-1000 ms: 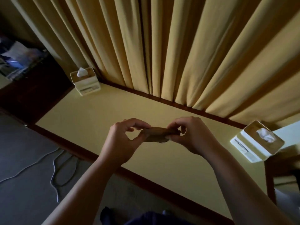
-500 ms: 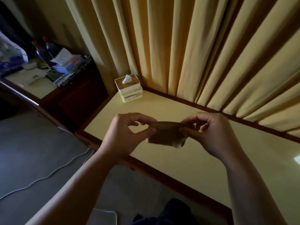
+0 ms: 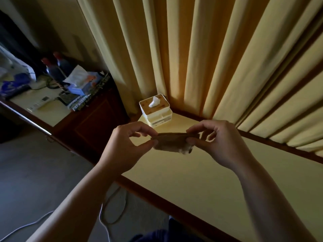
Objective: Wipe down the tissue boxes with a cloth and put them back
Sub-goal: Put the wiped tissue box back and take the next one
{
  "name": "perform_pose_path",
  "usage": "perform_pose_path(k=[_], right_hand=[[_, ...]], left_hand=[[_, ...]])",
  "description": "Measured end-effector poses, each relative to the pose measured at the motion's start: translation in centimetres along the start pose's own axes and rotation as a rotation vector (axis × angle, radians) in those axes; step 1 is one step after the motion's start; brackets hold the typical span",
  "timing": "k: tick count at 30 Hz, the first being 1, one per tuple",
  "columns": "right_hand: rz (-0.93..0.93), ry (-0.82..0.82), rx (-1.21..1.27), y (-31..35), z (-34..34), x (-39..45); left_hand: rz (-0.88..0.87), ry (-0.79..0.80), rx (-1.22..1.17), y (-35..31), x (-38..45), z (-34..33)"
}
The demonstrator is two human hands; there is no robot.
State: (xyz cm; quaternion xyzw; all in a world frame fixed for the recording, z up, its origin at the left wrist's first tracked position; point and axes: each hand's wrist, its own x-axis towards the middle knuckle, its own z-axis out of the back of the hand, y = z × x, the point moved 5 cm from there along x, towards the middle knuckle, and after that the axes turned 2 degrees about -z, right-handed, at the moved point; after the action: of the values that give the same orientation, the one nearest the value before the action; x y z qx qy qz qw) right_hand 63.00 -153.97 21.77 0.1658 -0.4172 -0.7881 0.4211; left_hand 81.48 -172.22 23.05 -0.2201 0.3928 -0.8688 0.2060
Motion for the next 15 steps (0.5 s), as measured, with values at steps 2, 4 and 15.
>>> perform_pose_path(k=[2,4,15], right_hand=[[0.015,0.056,0.016,0.8,-2.4,2.1],[0.014,0.1,-0.007,1.3,-5.1,3.9],[-0.203,-0.004,-0.119,1.4,-17.9,8.8]], left_hand=[[0.014,-0.021,0.013,2.2,0.9,2.0],[0.034,-0.021,0.018,4.7,1.7,3.4],[0.014,0.246,0.055,18.9,6.0,7.2]])
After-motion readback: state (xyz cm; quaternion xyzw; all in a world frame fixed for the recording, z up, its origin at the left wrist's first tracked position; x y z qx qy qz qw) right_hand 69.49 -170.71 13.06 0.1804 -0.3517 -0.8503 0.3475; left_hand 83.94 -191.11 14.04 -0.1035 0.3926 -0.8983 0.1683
